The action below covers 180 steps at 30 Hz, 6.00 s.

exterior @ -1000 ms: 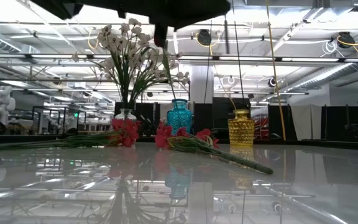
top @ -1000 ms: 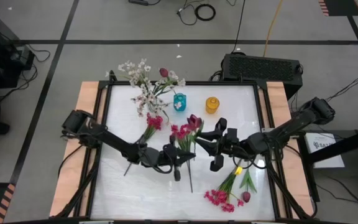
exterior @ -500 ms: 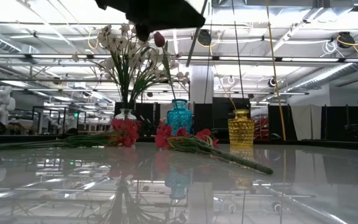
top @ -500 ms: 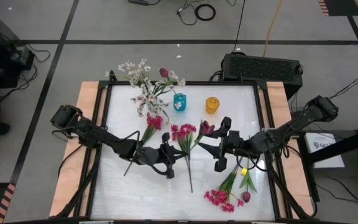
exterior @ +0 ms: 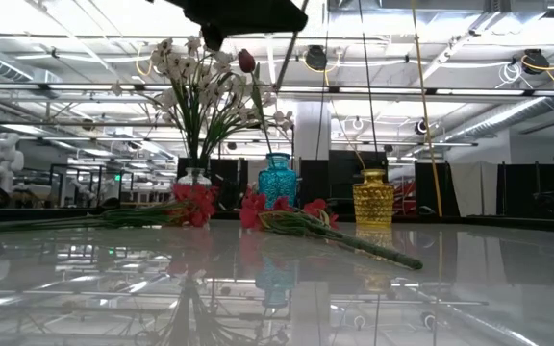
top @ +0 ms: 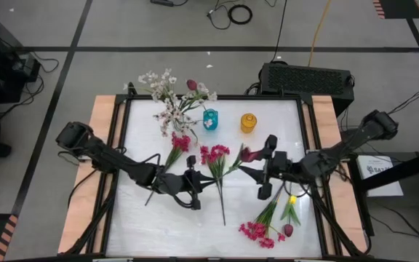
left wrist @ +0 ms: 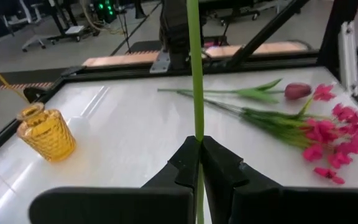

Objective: Sort flowers into vase by color
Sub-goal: Put the top red tulip into the blue vase

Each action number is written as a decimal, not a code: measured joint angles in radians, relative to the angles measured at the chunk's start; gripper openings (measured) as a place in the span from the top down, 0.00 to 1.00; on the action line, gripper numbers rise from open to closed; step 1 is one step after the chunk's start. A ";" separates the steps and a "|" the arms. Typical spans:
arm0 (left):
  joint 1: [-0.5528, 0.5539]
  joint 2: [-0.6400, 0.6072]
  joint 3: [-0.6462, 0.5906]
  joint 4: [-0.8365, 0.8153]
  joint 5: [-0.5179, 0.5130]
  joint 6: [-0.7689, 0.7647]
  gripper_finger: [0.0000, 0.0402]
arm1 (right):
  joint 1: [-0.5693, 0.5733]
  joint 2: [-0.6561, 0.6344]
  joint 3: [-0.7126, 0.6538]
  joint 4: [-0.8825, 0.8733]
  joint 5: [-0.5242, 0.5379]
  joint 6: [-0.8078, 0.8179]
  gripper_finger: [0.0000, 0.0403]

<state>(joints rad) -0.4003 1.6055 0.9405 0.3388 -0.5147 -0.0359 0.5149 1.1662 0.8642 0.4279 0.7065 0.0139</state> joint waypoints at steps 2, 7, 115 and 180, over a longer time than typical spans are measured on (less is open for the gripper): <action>-0.007 -0.026 0.000 -0.039 -0.002 -0.002 0.96 | 0.028 -0.032 0.001 -0.063 0.051 0.001 0.58; -0.032 -0.091 0.000 -0.142 -0.018 -0.002 0.96 | 0.074 -0.081 0.001 -0.190 0.108 0.007 0.58; -0.172 -0.329 0.002 -0.671 -0.141 -0.198 0.34 | -0.545 0.162 0.128 0.064 -0.479 -0.245 0.99; -0.171 -0.329 0.001 -0.670 -0.135 -0.192 0.34 | -0.914 0.334 0.123 0.117 -0.532 0.159 0.99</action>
<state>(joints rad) -0.5716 1.2770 0.9417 -0.3315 -0.6498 -0.2277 -0.3987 1.5002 0.9871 0.5446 0.1747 0.1731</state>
